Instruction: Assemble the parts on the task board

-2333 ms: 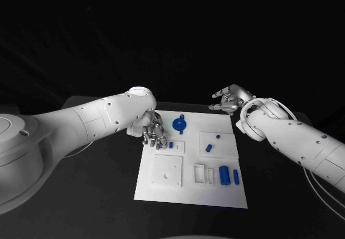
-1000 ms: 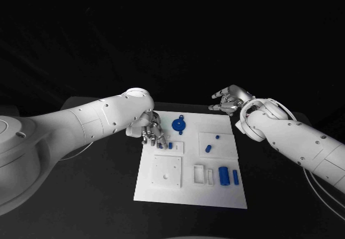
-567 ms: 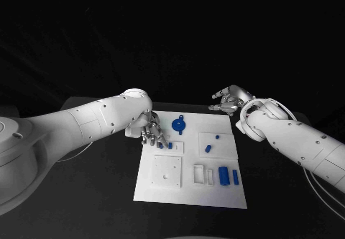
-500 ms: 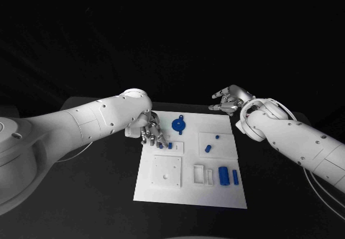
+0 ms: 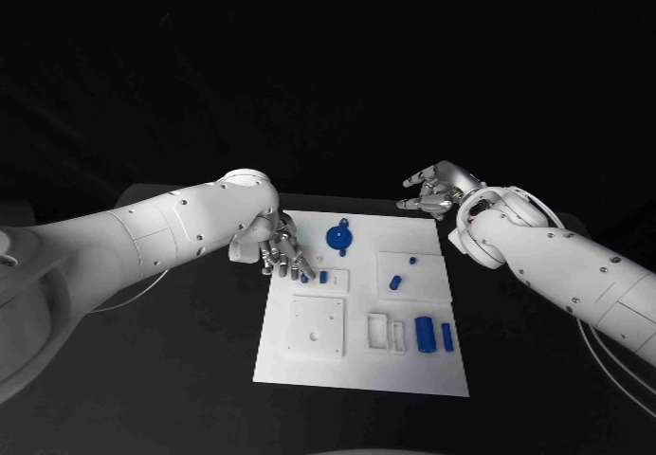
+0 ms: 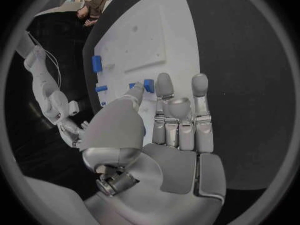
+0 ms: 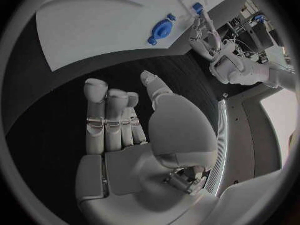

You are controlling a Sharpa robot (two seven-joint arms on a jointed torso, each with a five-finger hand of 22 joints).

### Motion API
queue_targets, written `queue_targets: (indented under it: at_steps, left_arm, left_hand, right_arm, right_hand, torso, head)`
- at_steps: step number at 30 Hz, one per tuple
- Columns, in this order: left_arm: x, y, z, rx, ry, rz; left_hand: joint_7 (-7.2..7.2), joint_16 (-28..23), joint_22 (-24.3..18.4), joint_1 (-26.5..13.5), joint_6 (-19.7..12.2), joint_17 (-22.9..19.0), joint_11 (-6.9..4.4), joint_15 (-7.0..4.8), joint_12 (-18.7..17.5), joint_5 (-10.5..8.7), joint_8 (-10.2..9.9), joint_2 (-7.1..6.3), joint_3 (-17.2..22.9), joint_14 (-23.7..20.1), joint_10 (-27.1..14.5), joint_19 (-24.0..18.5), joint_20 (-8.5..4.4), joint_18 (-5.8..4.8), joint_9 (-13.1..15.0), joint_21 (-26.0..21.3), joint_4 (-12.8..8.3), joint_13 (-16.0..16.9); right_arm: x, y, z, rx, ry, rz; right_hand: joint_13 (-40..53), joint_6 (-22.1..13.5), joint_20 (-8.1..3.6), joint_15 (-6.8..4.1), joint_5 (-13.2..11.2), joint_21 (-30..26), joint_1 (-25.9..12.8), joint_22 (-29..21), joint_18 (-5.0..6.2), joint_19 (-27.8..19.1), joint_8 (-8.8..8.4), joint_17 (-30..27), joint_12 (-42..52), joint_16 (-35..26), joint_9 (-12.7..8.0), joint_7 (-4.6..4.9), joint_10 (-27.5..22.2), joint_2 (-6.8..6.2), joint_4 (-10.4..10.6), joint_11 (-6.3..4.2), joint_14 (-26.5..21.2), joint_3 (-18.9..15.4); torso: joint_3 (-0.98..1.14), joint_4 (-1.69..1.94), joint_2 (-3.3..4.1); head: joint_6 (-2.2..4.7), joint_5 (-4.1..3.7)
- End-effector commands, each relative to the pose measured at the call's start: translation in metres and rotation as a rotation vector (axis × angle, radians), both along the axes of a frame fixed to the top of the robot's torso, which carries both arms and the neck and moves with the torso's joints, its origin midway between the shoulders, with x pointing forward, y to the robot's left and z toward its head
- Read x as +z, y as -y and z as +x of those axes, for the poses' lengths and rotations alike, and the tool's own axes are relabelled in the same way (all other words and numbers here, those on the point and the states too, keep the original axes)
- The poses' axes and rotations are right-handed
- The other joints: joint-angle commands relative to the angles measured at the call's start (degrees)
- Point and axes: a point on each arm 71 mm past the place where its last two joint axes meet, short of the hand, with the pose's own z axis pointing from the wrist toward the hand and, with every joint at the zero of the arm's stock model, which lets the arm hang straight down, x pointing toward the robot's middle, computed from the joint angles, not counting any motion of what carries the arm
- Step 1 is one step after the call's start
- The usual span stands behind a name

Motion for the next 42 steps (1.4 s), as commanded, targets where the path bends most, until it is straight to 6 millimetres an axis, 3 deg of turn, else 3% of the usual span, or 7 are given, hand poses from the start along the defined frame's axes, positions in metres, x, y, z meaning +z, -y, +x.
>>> queue_targets:
  at_steps: [1, 8, 16, 20, 27, 34, 42]
  left_arm:
    - [0.0, -0.001, -0.001, 0.01, 0.008, -0.012]
    - [0.003, -0.004, -0.002, 0.026, 0.013, -0.042]
    - [0.017, -0.011, 0.0, 0.075, 0.079, -0.128]
    - [0.026, -0.018, 0.0, 0.101, 0.127, -0.176]
    - [0.032, -0.028, -0.008, 0.123, 0.181, -0.226]
    - [0.036, -0.034, -0.023, 0.132, 0.243, -0.278]
    - [0.034, -0.039, -0.042, 0.116, 0.347, -0.278]
  left_hand:
    - [0.17, -0.1, 1.0, 0.4, 0.1, -0.1, 0.28, -0.07, -0.5, -0.2, 0.0, -0.2, -5.7, -0.3, 1.1, 0.4, -0.24, -0.69, -0.2, -0.3, 3.4, -0.1]
    - [0.36, -0.1, 1.0, 2.2, -0.8, 0.5, 0.12, -0.11, -1.1, -0.14, -0.3, -0.57, -8.4, -0.1, 1.3, 0.5, -0.38, -0.87, -0.8, -0.4, 7.5, -0.2]
    - [1.58, -0.1, 1.0, 2.8, -4.2, 0.8, 0.68, 0.19, -0.8, -0.13, 1.1, 2.91, -7.5, -0.1, 1.9, 0.7, -0.09, -0.55, -13.1, -0.4, 5.5, -3.6]
    - [2.15, -0.2, 0.9, 3.7, -5.3, 0.7, 1.0, 0.52, 0.5, 2.47, 2.0, 10.4, -10.1, 0.3, 1.5, 0.9, 0.39, -0.05, -18.3, -0.6, -3.8, -4.5]
    - [2.0, -1.0, 0.9, 6.8, -5.5, -0.6, 0.83, 0.42, 0.9, 10.46, 3.8, 14.17, -12.3, 0.2, 1.1, 1.0, 0.33, -0.07, -24.1, -1.2, -9.2, -6.3]
    - [2.1, -1.9, 0.7, 7.3, -6.1, -1.6, 0.73, 0.41, 0.6, 16.54, 4.4, 13.63, -13.0, 0.0, 0.6, 1.2, 0.25, -0.19, -25.9, -1.9, -9.9, -7.1]
    - [2.23, -2.1, 0.7, 6.6, -6.4, -1.5, 0.62, 0.39, 0.6, 14.89, 5.7, 10.64, -13.7, 0.7, 1.2, 2.1, 0.24, -0.07, -27.5, -2.8, -6.3, -7.8]
  right_arm:
    - [0.0, -0.001, 0.0, 0.013, 0.0, -0.009]
    - [0.0, 0.0, 0.0, 0.012, 0.001, -0.01]
    - [0.0, 0.002, -0.001, 0.01, 0.003, -0.011]
    - [0.0, 0.003, -0.001, 0.009, 0.004, -0.012]
    - [0.0, 0.006, -0.002, 0.006, 0.006, -0.015]
    - [0.0, 0.009, -0.004, 0.003, 0.018, -0.011]
    - [-0.001, 0.013, -0.006, -0.001, 0.029, -0.003]
  right_hand:
    - [-0.1, 0.0, 0.23, 0.1, -0.2, -0.2, -0.3, 0.0, 0.76, 2.8, 0.1, -0.1, -0.2, -0.4, 0.0, 0.23, -0.4, 0.25, -0.2, 0.05, -0.2, 0.1]
    - [-0.1, 0.0, 0.23, 0.1, -0.2, -0.2, -0.3, 0.0, 0.76, 2.8, 0.1, -0.1, -0.2, -0.4, 0.0, 0.23, -0.4, 0.25, -0.2, 0.05, -0.2, 0.1]
    - [-0.1, 0.0, 0.23, 0.1, -0.2, -0.2, -0.3, 0.0, 0.76, 2.8, 0.1, -0.1, -0.2, -0.4, 0.0, 0.23, -0.4, 0.25, -0.2, 0.05, -0.2, 0.1]
    - [-0.1, 0.1, 0.23, 0.1, 0.0, -0.2, -0.4, 0.0, 0.76, 2.8, 0.12, -0.1, -0.3, -0.4, 0.0, 0.23, -0.4, 0.27, -0.1, 0.05, -0.2, 0.1]
    - [-0.1, 0.1, 0.23, 0.1, 0.0, -0.2, -0.4, 0.0, 0.76, 2.8, 0.12, -0.1, -0.3, -0.4, 0.0, 0.23, -0.4, 0.27, -0.1, 0.05, -0.2, 0.1]
    - [-0.1, 0.4, 0.22, 0.09, 0.1, -0.1, -0.5, 0.0, 0.75, 2.8, 0.14, -0.1, -0.2, -0.4, 0.0, 0.21, -0.3, 0.27, -0.1, 0.03, -0.2, 0.1]
    - [-0.2, 0.4, 0.22, 0.09, 0.3, -0.2, -0.5, 0.0, 0.75, 2.8, 0.13, -0.2, -0.3, -0.5, 0.0, 0.2, -0.4, 0.27, 0.0, 0.01, -0.2, 0.1]
  torso:
    - [0.01, -0.02, 0.01]
    - [0.06, -0.08, 0.03]
    - [0.15, 0.01, -0.02]
    - [0.16, 0.07, -0.12]
    - [0.06, -0.03, -0.05]
    - [0.02, 0.04, -0.05]
    - [0.0, 0.06, -0.05]
  head:
    - [-0.02, 0.03]
    - [0.05, 0.06]
    - [0.19, -0.02]
    - [0.27, 0.0]
    - [0.64, -0.06]
    - [1.08, 0.05]
    - [1.34, 0.11]
